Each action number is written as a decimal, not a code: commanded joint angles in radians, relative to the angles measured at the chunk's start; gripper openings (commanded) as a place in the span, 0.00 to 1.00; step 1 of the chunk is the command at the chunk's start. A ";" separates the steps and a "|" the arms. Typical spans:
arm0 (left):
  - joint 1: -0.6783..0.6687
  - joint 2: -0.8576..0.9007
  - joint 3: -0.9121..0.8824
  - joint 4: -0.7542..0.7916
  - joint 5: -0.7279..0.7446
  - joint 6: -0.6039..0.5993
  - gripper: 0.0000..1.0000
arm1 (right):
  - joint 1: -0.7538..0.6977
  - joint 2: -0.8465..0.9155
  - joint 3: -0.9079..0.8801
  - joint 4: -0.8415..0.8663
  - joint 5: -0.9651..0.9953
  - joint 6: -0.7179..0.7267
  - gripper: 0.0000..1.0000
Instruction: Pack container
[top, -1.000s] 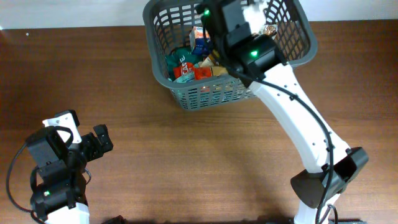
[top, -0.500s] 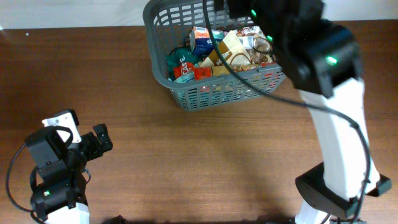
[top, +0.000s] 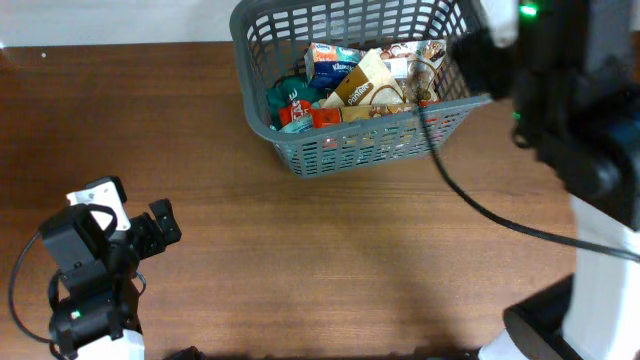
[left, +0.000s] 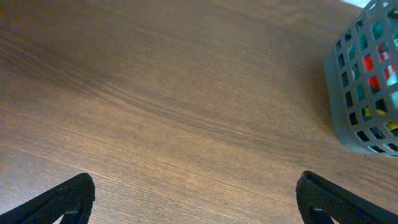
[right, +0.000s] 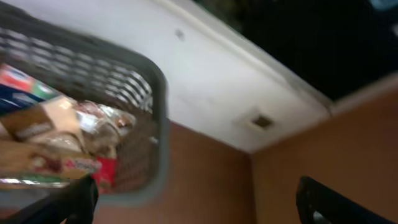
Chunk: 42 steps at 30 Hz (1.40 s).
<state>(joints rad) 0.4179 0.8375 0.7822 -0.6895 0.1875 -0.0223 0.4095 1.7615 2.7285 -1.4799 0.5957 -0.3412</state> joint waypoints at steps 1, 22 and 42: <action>-0.005 -0.040 -0.003 0.013 0.010 0.028 0.99 | -0.067 -0.087 -0.043 -0.032 0.044 0.103 0.99; -0.153 -0.133 0.035 0.019 0.007 0.092 0.99 | -0.144 -0.625 -0.715 -0.219 0.045 0.456 0.69; -0.162 -0.257 0.068 -0.010 -0.065 0.093 0.99 | -0.341 -1.336 -1.324 -0.219 -0.107 0.519 0.64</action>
<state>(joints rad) 0.2607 0.5907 0.8005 -0.6994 0.1665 0.0536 0.1219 0.5098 1.4342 -1.6924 0.5510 0.1608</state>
